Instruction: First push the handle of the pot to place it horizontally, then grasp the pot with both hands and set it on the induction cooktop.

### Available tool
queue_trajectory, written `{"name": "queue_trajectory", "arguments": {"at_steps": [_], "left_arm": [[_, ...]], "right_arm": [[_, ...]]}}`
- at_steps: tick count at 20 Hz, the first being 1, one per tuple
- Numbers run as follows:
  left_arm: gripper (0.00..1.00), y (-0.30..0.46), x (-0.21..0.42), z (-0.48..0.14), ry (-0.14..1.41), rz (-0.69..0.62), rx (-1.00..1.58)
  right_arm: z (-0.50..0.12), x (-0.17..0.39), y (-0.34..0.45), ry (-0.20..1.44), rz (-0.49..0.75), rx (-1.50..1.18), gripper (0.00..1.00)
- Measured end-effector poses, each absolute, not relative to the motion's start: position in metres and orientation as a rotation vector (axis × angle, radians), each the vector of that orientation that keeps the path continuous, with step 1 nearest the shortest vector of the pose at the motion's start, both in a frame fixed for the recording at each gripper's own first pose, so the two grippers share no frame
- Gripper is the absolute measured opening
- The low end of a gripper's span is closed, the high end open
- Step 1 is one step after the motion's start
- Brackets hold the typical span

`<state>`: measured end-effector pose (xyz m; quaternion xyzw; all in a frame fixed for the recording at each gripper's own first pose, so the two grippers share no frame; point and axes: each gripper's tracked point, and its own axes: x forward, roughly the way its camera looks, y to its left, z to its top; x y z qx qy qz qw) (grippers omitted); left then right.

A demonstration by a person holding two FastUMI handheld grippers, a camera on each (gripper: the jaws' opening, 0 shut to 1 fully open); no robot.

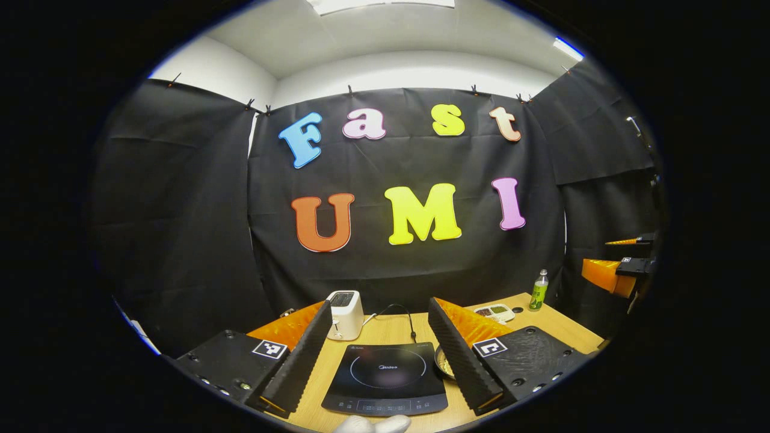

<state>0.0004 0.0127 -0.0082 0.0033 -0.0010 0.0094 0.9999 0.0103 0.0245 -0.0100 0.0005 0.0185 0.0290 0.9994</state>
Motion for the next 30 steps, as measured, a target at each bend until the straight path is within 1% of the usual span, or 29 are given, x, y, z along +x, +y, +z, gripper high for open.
{"name": "queue_trajectory", "arguments": {"at_steps": [2, 4, 5, 6, 7, 8, 9, 14, 21, 25, 27, 28, 30], "left_arm": [[0.96, 0.014, 0.0, -0.008, -0.002, 0.022, 0.008], [0.96, 0.017, -0.001, -0.011, 0.0, 0.029, 0.012], [0.96, 0.018, -0.002, -0.012, 0.001, 0.032, 0.012], [0.96, 0.019, -0.002, -0.013, 0.002, 0.038, 0.011], [0.96, 0.022, -0.002, -0.014, 0.004, 0.042, 0.01], [0.96, 0.023, -0.002, -0.016, 0.007, 0.048, 0.009], [0.96, 0.026, -0.002, -0.018, 0.012, 0.053, 0.006], [0.96, 0.034, -0.004, -0.027, 0.029, 0.084, -0.001], [0.96, 0.047, -0.009, -0.039, 0.054, 0.122, -0.009], [0.96, 0.051, -0.01, -0.049, 0.074, 0.137, -0.011], [0.96, 0.053, -0.011, -0.052, 0.082, 0.14, -0.007], [0.96, 0.054, -0.011, -0.053, 0.086, 0.143, -0.004], [0.96, 0.056, -0.012, -0.055, 0.092, 0.146, -0.001]], "right_arm": [[-0.017, 0.01, 0.038, 0.073, 0.111, 0.022, 0.77], [-0.027, 0.014, 0.045, 0.111, 0.14, 0.035, 0.51], [-0.033, 0.016, 0.047, 0.129, 0.144, 0.034, 0.31], [-0.039, 0.02, 0.05, 0.154, 0.154, 0.033, 0.22], [-0.047, 0.022, 0.057, 0.184, 0.172, 0.04, 0.1], [-0.057, 0.021, 0.066, 0.221, 0.2, 0.056, 0.11], [-0.067, 0.025, 0.075, 0.26, 0.228, 0.07, 0.04], [-0.126, 0.042, 0.11, 0.405, 0.29, 0.05, 0.04], [-0.242, 0.053, 0.16, 0.634, 0.359, -0.006, 0.04], [-0.295, 0.056, 0.175, 0.738, 0.364, -0.017, 0.04], [-0.316, 0.061, 0.18, 0.778, 0.351, -0.011, 0.0], [-0.323, 0.065, 0.181, 0.792, 0.341, -0.007, 0.04], [-0.33, 0.068, 0.179, 0.807, 0.324, -0.003, 0.04]]}}
